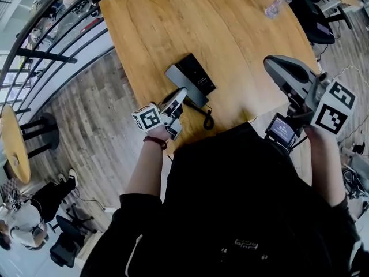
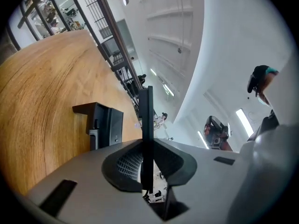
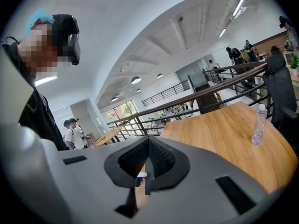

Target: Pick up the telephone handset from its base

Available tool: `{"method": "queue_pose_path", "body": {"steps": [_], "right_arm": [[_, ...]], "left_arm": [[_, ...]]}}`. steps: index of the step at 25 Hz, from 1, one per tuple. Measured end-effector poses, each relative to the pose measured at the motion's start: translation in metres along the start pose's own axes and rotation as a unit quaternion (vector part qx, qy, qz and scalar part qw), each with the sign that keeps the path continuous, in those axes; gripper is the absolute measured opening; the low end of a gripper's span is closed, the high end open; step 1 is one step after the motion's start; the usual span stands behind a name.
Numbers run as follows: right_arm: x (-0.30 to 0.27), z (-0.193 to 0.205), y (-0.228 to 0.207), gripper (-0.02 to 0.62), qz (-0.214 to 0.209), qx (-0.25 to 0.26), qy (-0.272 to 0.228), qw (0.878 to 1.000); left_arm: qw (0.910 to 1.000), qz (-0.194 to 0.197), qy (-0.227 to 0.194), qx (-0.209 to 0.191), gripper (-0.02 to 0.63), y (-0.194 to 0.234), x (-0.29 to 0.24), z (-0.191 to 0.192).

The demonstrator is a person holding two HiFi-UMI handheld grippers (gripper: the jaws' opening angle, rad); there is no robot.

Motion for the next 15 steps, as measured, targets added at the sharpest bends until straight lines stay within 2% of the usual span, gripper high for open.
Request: {"method": "queue_pose_path", "body": {"steps": [7,15], "right_arm": [[-0.017,-0.002,0.009,0.017,-0.044,0.017,0.011,0.999],[-0.032,-0.010,0.041,0.017,-0.084,0.039,0.026,0.995]], "left_arm": [[0.9982,0.036,-0.048,-0.006,0.074,-0.056,0.017,-0.007],[0.9924,0.068,-0.099,-0.025,0.074,-0.122,0.053,-0.015]]}}
Point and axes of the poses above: the fingertips, and each gripper's own axes: x backward along the fingers, y to its left, z out of its underside, the point moved 6 cm from there along x, backward along the fingers
